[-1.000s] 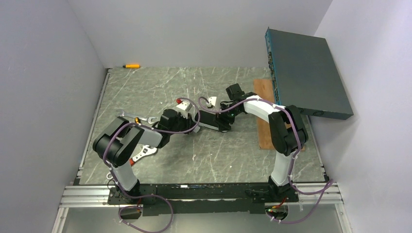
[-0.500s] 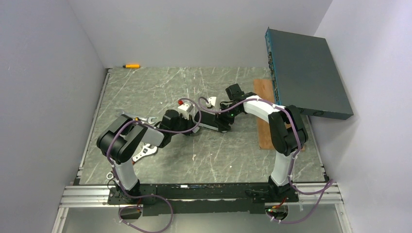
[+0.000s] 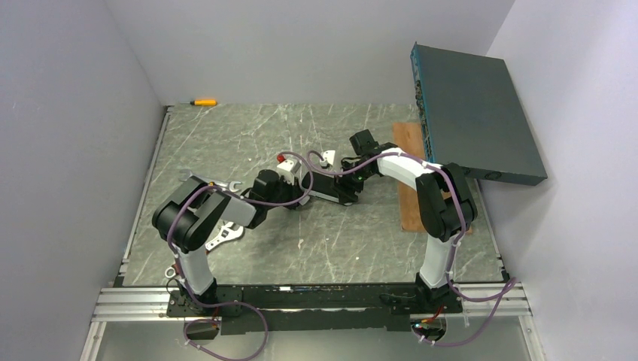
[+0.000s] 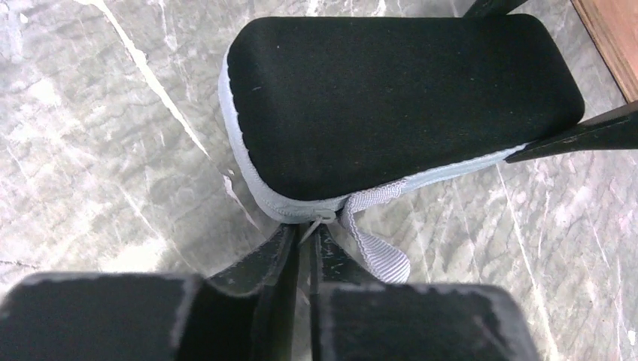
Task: Open the umbrella
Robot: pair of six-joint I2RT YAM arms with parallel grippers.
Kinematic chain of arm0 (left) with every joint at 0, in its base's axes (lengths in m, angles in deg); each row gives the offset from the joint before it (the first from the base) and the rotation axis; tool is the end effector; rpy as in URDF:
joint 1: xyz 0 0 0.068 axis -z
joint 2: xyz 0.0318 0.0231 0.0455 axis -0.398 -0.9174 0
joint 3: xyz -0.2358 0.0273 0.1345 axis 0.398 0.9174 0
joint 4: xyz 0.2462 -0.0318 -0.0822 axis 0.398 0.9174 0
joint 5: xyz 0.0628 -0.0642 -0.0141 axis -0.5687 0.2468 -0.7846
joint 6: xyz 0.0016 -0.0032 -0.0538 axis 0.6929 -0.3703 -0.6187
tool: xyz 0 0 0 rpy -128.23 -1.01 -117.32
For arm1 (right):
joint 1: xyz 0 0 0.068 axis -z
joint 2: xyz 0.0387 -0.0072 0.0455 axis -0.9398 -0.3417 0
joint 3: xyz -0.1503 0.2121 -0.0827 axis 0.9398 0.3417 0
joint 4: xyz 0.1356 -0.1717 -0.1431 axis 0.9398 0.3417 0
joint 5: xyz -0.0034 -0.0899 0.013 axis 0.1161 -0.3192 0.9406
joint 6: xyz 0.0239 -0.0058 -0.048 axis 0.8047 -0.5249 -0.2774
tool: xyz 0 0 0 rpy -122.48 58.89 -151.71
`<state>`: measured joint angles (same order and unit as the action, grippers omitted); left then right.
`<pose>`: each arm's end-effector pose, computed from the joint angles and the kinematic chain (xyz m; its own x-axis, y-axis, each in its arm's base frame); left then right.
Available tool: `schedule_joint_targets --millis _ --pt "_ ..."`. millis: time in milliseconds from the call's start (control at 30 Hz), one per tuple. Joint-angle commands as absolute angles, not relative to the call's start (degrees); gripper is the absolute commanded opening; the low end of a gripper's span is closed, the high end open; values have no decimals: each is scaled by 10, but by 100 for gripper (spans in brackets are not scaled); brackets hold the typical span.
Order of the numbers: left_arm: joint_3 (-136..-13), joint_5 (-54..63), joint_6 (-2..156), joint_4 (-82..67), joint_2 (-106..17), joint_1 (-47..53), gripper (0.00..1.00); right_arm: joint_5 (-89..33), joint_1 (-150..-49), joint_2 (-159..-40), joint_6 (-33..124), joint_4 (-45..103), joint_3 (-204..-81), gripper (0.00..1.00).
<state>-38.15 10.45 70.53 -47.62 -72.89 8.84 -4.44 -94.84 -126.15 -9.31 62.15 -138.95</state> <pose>0.2733 -0.1831 0.1201 -0.5616 0.0029 -0.8274 0.5589 0.7387 -0.3767 0.3304 0.1728 0.1734 -0.1762 -0.7855 -0.5932 -0.9824 0.1783 0.0558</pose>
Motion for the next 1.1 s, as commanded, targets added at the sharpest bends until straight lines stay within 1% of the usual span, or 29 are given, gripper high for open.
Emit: schedule_joint_targets --millis 0,33,67,200,367,533,800,867,1000,1067 --pt "-433 96 680 -525 -743 83 6 -11 -962 -1278 -123 702 -1383 9" --pt "-436 95 678 -526 -741 82 1 -13 -962 -1279 -125 701 -1382 8" --pt "-438 95 676 -525 -736 81 0 -16 -961 -1279 -124 701 -1382 8" --pt "-436 104 668 -517 -717 72 0 -19 -962 -1277 -133 706 -1378 3" --pt "-428 102 662 -492 -701 28 0 -29 -957 -1273 -159 713 -1370 0" --pt "-431 113 687 -474 -699 -13 0 -32 -950 -1273 -178 720 -1370 0" --pt "-455 132 720 -479 -723 -21 0 -24 -952 -1269 -238 736 -1368 0" --pt "-459 162 729 -488 -728 -24 0 -25 -952 -1264 -269 738 -1364 0" --pt "-462 260 754 -490 -730 -25 0 -33 -956 -1256 -338 721 -1358 0" --pt "-455 284 764 -478 -722 -19 0 -41 -962 -1259 -359 705 -1366 0"
